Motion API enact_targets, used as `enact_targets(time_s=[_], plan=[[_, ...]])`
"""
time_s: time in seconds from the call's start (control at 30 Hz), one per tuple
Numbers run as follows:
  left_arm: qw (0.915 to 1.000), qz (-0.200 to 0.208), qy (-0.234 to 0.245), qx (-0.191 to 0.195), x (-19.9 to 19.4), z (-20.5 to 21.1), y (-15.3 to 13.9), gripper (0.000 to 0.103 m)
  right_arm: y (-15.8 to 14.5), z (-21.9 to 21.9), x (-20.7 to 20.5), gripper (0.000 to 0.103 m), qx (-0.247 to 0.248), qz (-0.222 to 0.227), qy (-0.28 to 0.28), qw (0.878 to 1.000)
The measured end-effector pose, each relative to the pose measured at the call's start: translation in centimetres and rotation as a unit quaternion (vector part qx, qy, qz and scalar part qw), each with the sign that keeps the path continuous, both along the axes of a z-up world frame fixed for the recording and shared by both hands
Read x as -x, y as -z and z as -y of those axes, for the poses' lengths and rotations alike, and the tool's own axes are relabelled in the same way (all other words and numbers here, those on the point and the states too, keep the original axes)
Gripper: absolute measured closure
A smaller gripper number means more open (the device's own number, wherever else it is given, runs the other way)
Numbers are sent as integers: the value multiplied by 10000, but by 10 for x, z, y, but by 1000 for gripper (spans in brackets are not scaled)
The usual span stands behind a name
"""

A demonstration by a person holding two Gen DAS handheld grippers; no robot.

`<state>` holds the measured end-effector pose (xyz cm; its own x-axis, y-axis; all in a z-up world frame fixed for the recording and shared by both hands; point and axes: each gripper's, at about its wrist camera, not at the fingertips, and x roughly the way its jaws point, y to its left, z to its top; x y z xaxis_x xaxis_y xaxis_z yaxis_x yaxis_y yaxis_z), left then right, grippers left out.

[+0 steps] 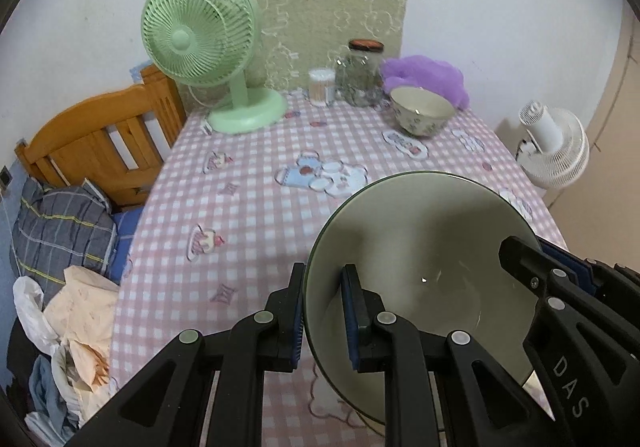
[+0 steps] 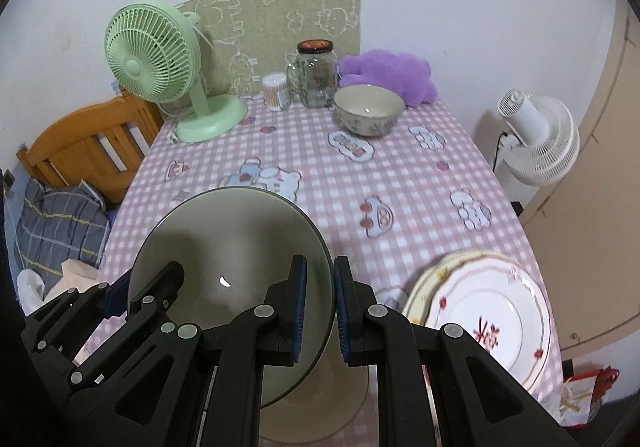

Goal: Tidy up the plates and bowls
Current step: 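Lift the cream bowl with both tools and carry it toward the plate stack, then carry the cream bowl with both tools beside the plate stack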

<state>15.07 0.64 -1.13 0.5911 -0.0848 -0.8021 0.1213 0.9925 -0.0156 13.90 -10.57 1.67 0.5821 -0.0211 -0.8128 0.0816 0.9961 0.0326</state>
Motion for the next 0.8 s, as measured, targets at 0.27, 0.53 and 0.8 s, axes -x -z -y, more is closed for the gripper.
enact_targets(time_s=[0.27, 0.53, 0.8], plan=[[9994, -231, 268, 17, 18, 9, 25, 89, 25, 11, 24, 86, 48, -253, 186, 9995], [9981, -346, 508, -29, 24, 19, 41, 89, 43, 20, 36, 86, 28, -482, 410, 9980], [9978, -398, 509, -143, 22, 22, 50, 88, 55, 23, 34, 86, -40, -635, 458, 9969]])
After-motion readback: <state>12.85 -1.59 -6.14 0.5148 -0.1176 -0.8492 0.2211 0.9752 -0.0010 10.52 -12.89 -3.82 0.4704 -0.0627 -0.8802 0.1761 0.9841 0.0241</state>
